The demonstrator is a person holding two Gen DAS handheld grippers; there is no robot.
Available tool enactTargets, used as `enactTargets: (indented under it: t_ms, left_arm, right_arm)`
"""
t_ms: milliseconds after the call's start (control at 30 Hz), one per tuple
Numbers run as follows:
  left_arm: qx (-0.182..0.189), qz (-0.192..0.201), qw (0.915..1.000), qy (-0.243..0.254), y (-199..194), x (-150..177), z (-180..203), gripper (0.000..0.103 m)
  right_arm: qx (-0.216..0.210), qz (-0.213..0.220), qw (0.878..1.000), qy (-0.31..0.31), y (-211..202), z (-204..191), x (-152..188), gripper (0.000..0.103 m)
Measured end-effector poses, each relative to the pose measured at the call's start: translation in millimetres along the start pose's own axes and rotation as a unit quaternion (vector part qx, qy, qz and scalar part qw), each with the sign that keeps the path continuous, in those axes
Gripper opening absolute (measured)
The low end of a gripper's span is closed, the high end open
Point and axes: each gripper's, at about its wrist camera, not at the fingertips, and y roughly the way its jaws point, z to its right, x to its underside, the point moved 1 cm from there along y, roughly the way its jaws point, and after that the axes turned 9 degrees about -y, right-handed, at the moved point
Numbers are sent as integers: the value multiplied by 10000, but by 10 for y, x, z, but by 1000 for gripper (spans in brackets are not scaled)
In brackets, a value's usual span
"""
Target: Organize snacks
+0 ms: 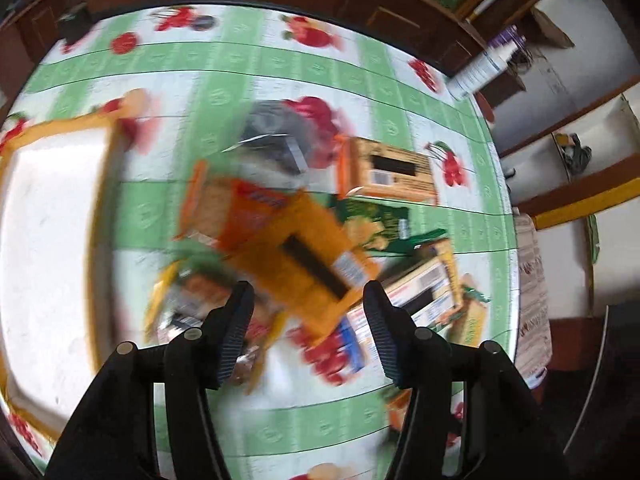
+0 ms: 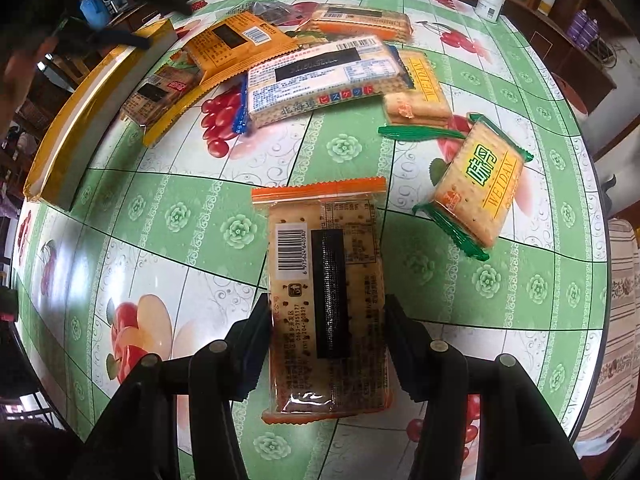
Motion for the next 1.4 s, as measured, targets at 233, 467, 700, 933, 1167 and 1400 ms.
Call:
enactTargets:
  t_ms: [233, 467, 700, 933, 1167, 1400]
  left_arm:
    - [135, -204, 9971, -715, 266, -71, 137, 55]
    - [-320, 215, 9863, -1606, 349, -62, 226, 59]
    - [-1168, 466, 9624, -2408, 418, 0, 217, 63]
    - [-1200, 36, 9573, -2628, 689, -8, 103, 83]
    - [-1313, 216, 9660, -2218, 885, 34, 107, 82]
    - [-1156, 145, 9766, -1806, 859, 172, 3, 71]
  right_arm:
    - [-192, 8, 9998, 88, 22, 112, -53, 55]
    - [-356, 23, 9993, 116, 35, 226, -123, 55]
    - [-513, 11, 9986, 82, 58, 315, -188, 55]
    - [-655, -31, 9978, 86, 60, 363, -213, 56]
    - [-569, 9, 9984, 63, 36, 351, -227, 55]
    - [-351, 258, 9990, -7, 18, 242, -158, 55]
